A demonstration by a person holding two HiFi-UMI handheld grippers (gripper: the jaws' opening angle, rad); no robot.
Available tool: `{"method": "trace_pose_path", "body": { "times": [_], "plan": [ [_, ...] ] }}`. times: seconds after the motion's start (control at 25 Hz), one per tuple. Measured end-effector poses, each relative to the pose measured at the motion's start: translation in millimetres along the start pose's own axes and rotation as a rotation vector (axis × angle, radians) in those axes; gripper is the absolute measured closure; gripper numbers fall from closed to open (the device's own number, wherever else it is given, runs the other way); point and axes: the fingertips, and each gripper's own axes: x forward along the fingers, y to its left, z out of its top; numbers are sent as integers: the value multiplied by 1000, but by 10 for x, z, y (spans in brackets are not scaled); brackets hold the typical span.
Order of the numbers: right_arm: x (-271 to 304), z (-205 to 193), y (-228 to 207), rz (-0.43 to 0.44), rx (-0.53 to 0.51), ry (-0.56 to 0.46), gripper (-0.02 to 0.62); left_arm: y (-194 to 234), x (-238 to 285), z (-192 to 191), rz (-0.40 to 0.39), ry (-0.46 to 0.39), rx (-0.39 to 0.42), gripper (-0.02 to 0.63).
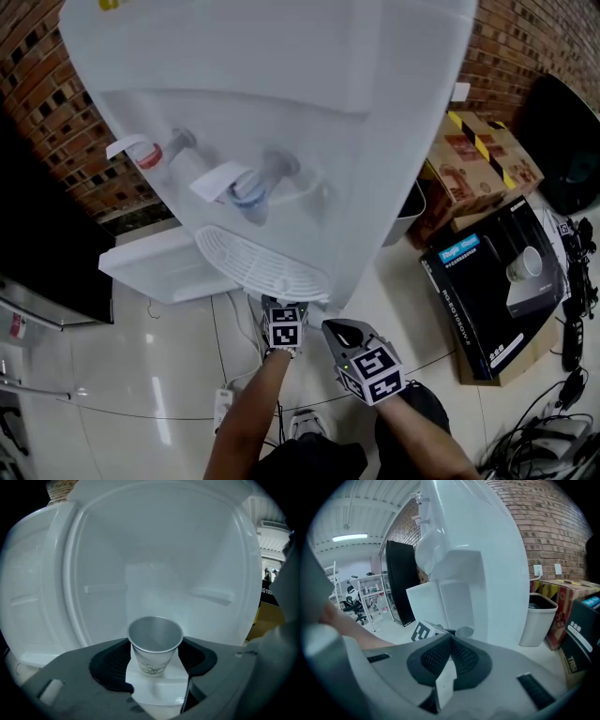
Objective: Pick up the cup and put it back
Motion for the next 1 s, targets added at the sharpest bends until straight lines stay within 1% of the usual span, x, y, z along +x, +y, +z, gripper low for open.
{"method": "trace_pose_path", "body": {
  "times": [0.16, 0.28, 0.4, 0.48, 0.64, 0.76, 0.88, 1.0],
  "plan": [
    [-1, -18, -38, -1, 6, 6, 584, -18, -208, 45, 3, -21, 11, 287],
    [-20, 68, -74, -4, 23, 17, 584, -1, -474, 122, -1, -27, -17, 290],
    [-206, 152, 58, 18, 80, 65, 584, -13, -1038, 105, 7, 23, -33, 290],
    [-368, 257, 171, 33, 117, 96, 584, -21, -1417, 188, 20, 56, -30, 290],
    [-730, 552, 431, 49, 151, 148, 584, -39, -2139, 553, 62, 96, -52, 290],
    [-1089, 851, 636, 49, 161, 187, 584, -114, -2708, 965, 97, 109, -70, 290],
    [-1503, 1256, 862, 60, 154, 216, 584, -186, -3311, 1457, 144, 120, -121, 291],
    [-2019, 1630, 1070, 71, 131, 240, 584, -382, -3951, 1917, 176, 123, -178, 291]
  ]
}}
